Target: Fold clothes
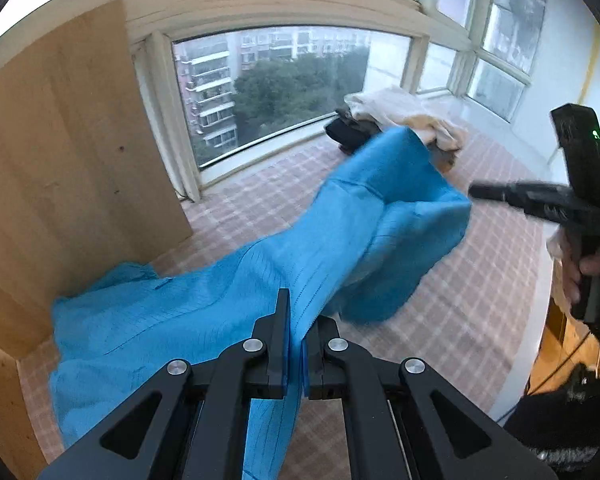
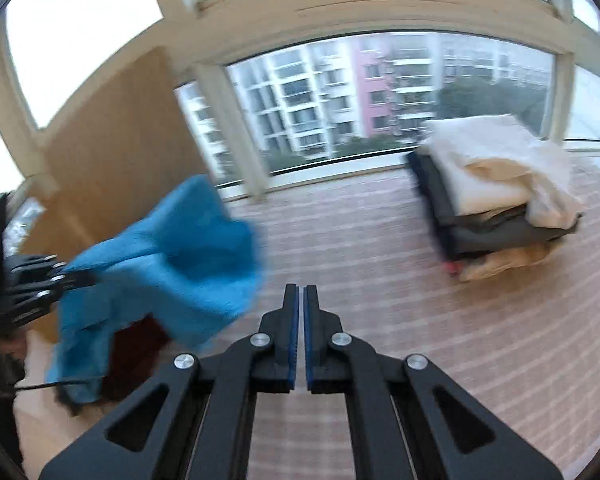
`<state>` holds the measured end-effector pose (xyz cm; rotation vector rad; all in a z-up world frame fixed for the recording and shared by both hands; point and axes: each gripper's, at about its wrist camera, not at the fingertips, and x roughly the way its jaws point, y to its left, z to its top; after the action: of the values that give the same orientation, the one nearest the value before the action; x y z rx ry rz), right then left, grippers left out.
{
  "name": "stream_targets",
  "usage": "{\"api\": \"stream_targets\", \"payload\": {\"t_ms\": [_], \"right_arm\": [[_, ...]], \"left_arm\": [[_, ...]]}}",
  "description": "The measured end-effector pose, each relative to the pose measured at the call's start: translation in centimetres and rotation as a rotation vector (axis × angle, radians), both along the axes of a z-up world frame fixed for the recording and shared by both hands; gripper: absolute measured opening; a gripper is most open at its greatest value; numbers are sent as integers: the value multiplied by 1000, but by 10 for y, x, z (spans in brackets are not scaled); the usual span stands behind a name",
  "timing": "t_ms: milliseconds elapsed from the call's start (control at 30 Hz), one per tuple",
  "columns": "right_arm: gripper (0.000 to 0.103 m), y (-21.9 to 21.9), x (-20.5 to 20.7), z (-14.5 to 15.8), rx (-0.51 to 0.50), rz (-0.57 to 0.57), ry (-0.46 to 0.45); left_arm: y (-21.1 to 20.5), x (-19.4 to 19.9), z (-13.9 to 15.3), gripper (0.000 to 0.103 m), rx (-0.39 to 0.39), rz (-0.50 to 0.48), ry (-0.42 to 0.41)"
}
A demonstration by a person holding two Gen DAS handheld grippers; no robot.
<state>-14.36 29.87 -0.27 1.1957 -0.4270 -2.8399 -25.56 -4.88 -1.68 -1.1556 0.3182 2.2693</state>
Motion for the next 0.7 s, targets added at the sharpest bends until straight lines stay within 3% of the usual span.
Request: {"api": "stream_targets", "payload": {"t_ms": [100,133,167,200,400,567,700], "right_arm": [[11,4,1,-5,-63,-3,7],[34,2,4,-7,-91,30,13],[64,0,7,-9,-119,64,19],[70,-3,10,-12,-137,92,23],[71,-27,25,-63,-179,170,-41],[71,-64,50,-125,-140,364,-167],[71,-102,58,-156,-15,471,-179]], "left_arm": [[-3,-2,0,3,28,14,-11],[-5,-3,0,3,37,18,-15],[-4,-3,1,3,36,20,-12],[-3,-1,3,3,33,19,-9],[3,7,1,3,-19,6,-6],[-4,15,-11,3,-85,-1,-24],[-13,5,-17,3,-97,45,-50]]}}
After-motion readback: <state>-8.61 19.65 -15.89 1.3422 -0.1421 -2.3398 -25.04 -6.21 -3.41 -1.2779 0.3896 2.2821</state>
